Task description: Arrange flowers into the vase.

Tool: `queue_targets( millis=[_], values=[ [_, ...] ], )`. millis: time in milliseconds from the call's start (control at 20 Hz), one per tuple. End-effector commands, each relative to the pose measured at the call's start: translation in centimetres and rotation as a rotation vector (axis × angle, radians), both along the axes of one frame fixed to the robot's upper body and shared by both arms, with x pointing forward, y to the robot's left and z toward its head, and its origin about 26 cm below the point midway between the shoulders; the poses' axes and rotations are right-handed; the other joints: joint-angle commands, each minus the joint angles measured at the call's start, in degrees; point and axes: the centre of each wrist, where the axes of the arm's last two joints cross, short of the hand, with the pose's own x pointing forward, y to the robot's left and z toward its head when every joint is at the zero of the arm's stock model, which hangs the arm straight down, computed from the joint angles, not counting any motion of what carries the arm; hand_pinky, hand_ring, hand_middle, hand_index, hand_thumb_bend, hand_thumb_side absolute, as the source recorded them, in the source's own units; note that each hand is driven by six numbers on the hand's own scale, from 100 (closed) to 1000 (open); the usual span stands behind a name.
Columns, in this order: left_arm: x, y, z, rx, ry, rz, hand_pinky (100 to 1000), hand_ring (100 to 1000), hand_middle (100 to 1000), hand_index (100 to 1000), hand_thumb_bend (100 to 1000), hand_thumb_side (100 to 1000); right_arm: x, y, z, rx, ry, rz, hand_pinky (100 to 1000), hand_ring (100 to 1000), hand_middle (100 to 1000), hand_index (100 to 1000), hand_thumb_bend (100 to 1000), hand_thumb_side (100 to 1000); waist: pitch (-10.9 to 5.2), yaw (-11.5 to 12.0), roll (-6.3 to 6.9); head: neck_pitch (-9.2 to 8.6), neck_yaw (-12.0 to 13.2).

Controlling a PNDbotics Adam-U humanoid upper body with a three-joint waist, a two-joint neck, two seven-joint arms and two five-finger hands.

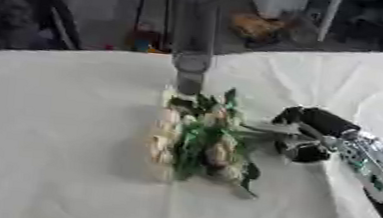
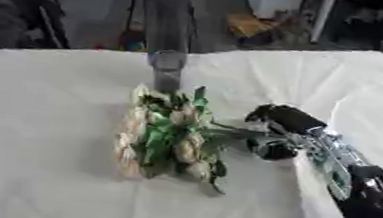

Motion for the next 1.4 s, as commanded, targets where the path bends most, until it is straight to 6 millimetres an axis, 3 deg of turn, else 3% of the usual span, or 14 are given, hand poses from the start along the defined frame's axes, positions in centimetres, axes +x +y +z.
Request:
queue_targets(
  millis=[50,700,750,950,1250,1400],
  values=[
    [0.1,0.1,1.1,0.018,-0.029,-0.007,696,692,763,602,921,729,0.5,-0.3,1.3,-0.021,-0.045,-0.007,739,748,732,839,254,331,-0.61,0.1,0.03,-0.07,-0.2],
    [0.0,0.1,1.1,0.019,-0.027,-0.007,696,692,763,602,924,728,0.9,0.2,1.1,-0.049,-0.088,-0.026,713,712,686,807,262,328,-0.75,0.3,0.19,-0.12,-0.5],
    [0.0,0.1,1.1,0.019,-0.027,-0.007,696,692,763,602,923,729,0.9,0.2,1.2,-0.05,-0.092,-0.029,609,626,583,728,276,333,-0.77,0.3,0.2,-0.1,-0.5],
    [0.1,0.1,1.1,0.019,-0.029,-0.008,696,692,762,602,925,728,1.1,0.4,1.2,-0.068,-0.144,-0.072,501,516,471,632,288,353,-0.78,0.5,0.24,-0.13,-0.7],
    [0.1,0.1,1.1,0.019,-0.031,-0.007,696,692,762,601,925,728,1.1,0.6,0.4,-0.091,-0.158,-0.102,434,450,436,576,289,374,-0.78,0.5,0.3,-0.19,-0.8],
    [0.1,0.1,1.2,0.018,-0.032,-0.007,696,692,761,601,924,729,1.0,0.4,-0.3,-0.096,-0.145,-0.123,346,390,397,508,267,402,-0.79,0.4,0.3,-0.27,-0.9]
  ],
)
